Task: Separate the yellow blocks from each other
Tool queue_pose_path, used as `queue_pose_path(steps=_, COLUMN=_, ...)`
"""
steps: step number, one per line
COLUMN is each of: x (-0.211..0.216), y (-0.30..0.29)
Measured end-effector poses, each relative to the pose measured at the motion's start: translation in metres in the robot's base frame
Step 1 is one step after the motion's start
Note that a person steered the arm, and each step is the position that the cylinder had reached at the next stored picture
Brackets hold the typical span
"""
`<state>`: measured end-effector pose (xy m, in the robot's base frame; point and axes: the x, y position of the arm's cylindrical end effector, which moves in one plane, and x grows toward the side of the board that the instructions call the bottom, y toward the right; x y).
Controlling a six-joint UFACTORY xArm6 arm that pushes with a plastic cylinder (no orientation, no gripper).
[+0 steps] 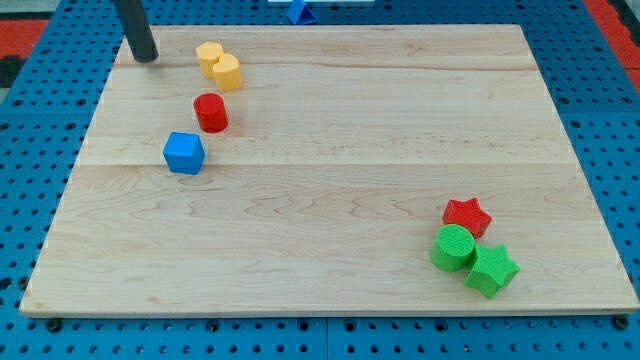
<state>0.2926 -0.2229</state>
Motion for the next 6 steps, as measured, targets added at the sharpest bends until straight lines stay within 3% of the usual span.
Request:
queue_pose_path(steps=1, x=0.011, y=0.059)
queue_pose_path(steps=3, x=-0.042, y=0.088)
queue_pose_path(steps=5, x=-0.038, y=0.181)
queue_pose_path(steps=6, x=-0.031, y=0.156)
